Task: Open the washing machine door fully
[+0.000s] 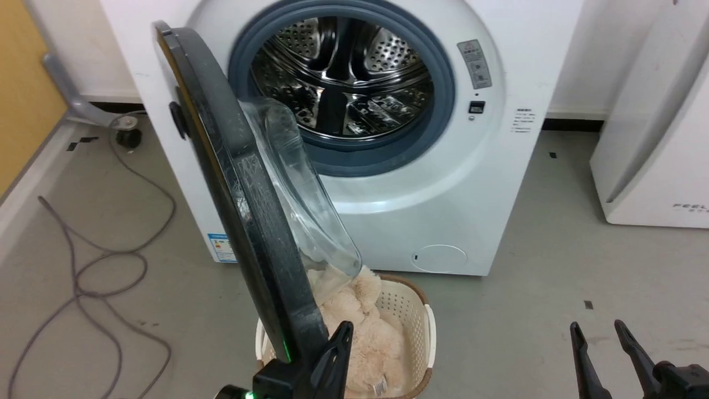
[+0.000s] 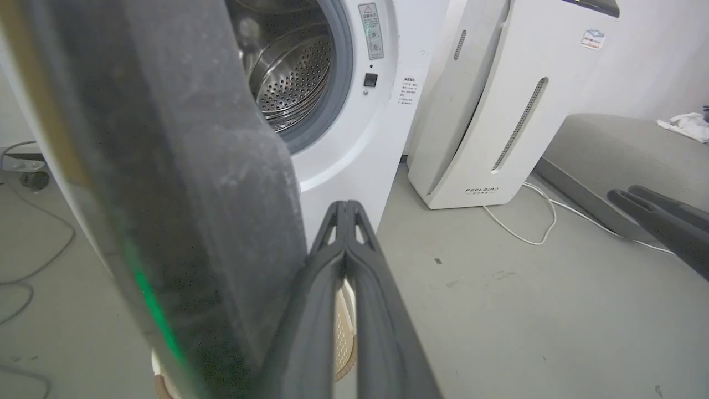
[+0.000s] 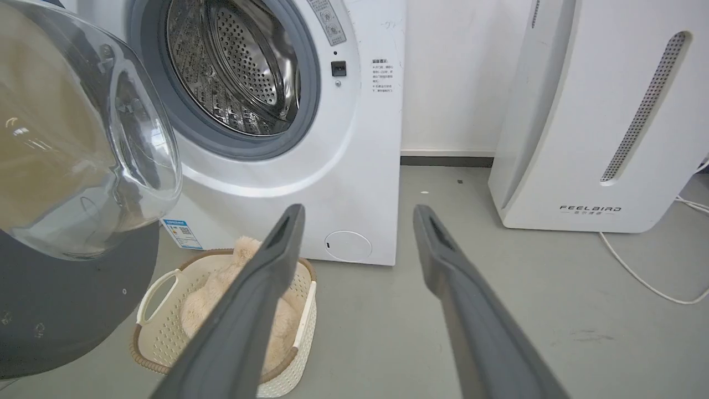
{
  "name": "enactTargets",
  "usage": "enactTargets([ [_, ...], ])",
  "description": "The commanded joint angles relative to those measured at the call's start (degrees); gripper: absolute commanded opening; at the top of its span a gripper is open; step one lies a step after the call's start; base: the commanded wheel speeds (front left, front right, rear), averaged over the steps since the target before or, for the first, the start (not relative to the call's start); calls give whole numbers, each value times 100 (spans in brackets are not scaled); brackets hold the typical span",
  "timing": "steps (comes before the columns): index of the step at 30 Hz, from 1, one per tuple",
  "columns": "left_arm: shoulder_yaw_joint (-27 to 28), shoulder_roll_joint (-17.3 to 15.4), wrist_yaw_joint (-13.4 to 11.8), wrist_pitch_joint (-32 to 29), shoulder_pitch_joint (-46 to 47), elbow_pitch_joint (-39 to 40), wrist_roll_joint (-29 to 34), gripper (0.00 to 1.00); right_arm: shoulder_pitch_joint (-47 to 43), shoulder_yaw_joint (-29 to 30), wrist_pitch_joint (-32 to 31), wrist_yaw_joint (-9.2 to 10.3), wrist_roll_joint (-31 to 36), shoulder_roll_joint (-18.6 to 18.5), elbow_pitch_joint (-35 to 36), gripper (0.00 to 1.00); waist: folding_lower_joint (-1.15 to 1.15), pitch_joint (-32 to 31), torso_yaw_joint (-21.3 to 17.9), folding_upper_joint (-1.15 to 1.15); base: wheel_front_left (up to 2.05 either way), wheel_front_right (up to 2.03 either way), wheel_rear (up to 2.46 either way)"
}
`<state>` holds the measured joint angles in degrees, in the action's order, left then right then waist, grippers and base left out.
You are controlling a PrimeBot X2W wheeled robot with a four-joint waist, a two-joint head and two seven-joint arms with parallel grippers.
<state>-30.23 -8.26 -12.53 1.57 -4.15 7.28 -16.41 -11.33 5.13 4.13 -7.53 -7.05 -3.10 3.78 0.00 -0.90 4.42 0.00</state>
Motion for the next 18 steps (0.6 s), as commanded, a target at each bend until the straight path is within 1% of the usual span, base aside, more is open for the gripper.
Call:
enactTargets([
  [1,126,-71,-175,49,-223,149,-22,0,-57,6,-4,4,28,23,-7,100,0,-13,184,0,0,0,0],
  [4,203,-104,-315,81,-357,311,-1,0,-62,21,-15,4,39,23,9,100,0,-6,348,0,0,0,0],
  [5,296,-123,-434,125,-453,501,0,0,-79,57,-33,4,45,23,22,100,0,-8,540,0,0,0,0],
  [10,550,-198,-650,204,-578,679,-3,0,-78,116,-30,4,64,23,51,100,0,-14,790,0,0,0,0],
  [14,876,-335,-775,266,-591,662,-58,0,-48,119,-28,4,70,23,75,100,0,-7,911,0,0,0,0],
  [18,1315,-559,-859,379,-499,511,-120,0,-31,115,-31,4,72,23,85,100,0,-4,956,0,0,0,0],
])
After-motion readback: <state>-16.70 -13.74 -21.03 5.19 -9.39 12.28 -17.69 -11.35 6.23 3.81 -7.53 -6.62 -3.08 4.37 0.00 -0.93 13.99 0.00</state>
